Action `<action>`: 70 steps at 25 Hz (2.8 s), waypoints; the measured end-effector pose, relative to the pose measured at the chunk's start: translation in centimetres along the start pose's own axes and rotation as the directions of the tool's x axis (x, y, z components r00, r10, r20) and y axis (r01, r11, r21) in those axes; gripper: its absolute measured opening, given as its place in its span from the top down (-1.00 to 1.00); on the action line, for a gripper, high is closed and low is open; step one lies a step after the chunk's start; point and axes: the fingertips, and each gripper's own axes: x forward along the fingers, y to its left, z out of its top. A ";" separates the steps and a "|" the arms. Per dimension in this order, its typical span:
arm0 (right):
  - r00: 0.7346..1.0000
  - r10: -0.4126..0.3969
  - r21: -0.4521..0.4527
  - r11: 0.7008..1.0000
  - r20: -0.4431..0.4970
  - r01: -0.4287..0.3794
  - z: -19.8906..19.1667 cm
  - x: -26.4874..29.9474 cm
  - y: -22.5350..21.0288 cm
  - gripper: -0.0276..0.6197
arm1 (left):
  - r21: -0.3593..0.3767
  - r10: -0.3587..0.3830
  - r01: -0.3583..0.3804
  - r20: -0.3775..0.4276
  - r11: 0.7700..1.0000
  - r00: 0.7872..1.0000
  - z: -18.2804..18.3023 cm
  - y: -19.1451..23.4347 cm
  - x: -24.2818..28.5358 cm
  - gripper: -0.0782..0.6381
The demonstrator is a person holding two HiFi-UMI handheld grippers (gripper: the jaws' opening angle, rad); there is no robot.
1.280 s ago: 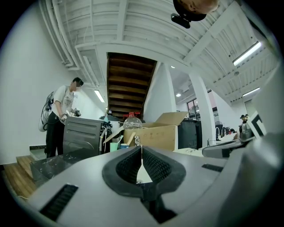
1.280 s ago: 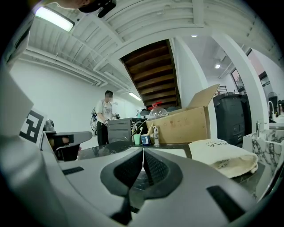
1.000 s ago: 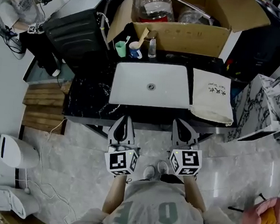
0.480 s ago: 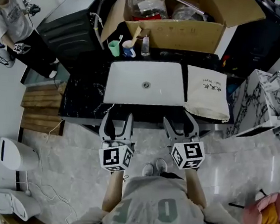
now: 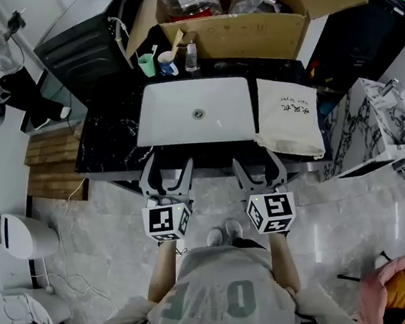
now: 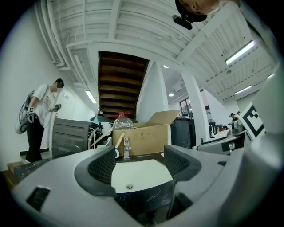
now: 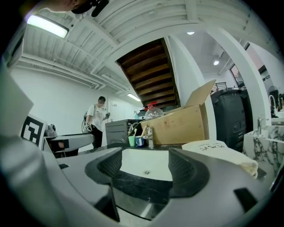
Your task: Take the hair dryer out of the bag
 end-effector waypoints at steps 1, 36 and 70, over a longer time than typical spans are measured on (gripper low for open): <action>1.000 -0.021 0.003 1.000 0.000 0.021 -0.1 -0.4 -0.7 -0.06 | 0.017 -0.027 0.027 -0.005 0.999 1.000 -0.1 -0.8 0.5 -0.10; 0.861 -0.504 0.072 0.858 -0.068 0.508 -4.4 -14.1 -15.0 -0.05 | 0.431 -0.663 0.707 -0.277 0.561 0.695 -2.5 -26.3 10.7 -0.10; 0.877 -0.465 0.133 0.868 -0.118 0.478 -7.0 -14.0 -16.2 -0.05 | 0.489 -0.536 0.817 -0.621 0.305 0.572 -8.5 -29.9 17.5 0.64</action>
